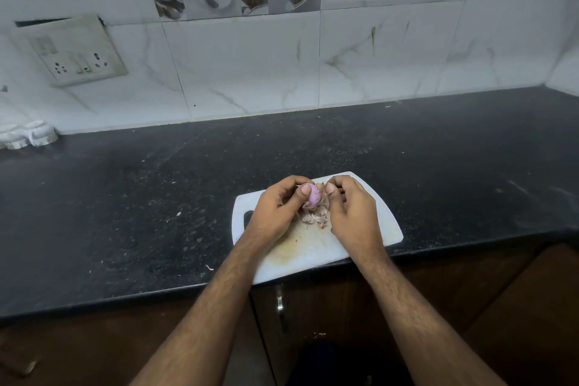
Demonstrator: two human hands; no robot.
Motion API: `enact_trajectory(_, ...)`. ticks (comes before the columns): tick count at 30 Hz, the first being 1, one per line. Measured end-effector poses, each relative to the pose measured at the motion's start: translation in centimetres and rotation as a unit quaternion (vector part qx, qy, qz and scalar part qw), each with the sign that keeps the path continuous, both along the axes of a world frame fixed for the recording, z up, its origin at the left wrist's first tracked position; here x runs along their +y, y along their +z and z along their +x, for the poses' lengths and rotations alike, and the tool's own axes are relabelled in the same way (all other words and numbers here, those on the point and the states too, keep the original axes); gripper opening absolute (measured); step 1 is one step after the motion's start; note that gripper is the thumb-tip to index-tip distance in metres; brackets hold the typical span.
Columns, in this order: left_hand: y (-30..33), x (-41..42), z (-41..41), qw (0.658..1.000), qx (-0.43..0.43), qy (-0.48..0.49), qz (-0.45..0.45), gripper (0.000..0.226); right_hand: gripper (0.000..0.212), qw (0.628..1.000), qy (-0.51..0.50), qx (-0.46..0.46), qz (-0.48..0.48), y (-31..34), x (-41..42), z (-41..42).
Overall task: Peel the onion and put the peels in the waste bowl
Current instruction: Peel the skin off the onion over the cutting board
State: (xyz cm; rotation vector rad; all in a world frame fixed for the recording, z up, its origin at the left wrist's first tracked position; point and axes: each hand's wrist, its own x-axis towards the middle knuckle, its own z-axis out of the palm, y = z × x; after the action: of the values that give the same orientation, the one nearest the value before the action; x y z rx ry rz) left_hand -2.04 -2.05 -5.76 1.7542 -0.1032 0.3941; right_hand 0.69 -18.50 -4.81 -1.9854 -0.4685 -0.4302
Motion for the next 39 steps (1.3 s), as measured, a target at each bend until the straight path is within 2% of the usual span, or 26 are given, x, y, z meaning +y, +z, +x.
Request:
enact_trajectory(3, 0.08, 0.06, 0.0, 1.0, 0.003, 0.004, 0.003, 0.028, 0.013, 1.0, 0.011, -0.007, 0.019, 0.13, -0.02, -0.26)
enact_trajectory(10, 0.18, 0.07, -0.07, 1.0, 0.003, 0.015, 0.022, 0.025, 0.018, 1.0, -0.006, -0.003, -0.016, -0.03, 0.11, -0.44)
enact_trajectory(21, 0.1, 0.32, -0.01, 0.998, 0.006, 0.015, 0.06, 0.026, 0.021, 0.999, 0.006, 0.018, -0.036, 0.09, 0.15, -0.61)
enact_trajectory(27, -0.36, 0.56, 0.39, 0.993, -0.005, 0.034, 0.109, 0.031, 0.022, 0.998, 0.013, 0.032, -0.054, 0.23, 0.18, -0.57)
enact_trajectory(35, -0.42, 0.56, 0.33, 0.995, -0.005, 0.028, 0.095, 0.036, 0.027, 0.999, 0.009, 0.051, -0.015, 0.51, 0.21, -0.82)
enact_trajectory(39, -0.18, 0.33, 0.12, 0.996, -0.002, 0.03, 0.081, 0.036, 0.017, 0.999, 0.0, 0.028, 0.015, 0.46, 0.12, -0.85)
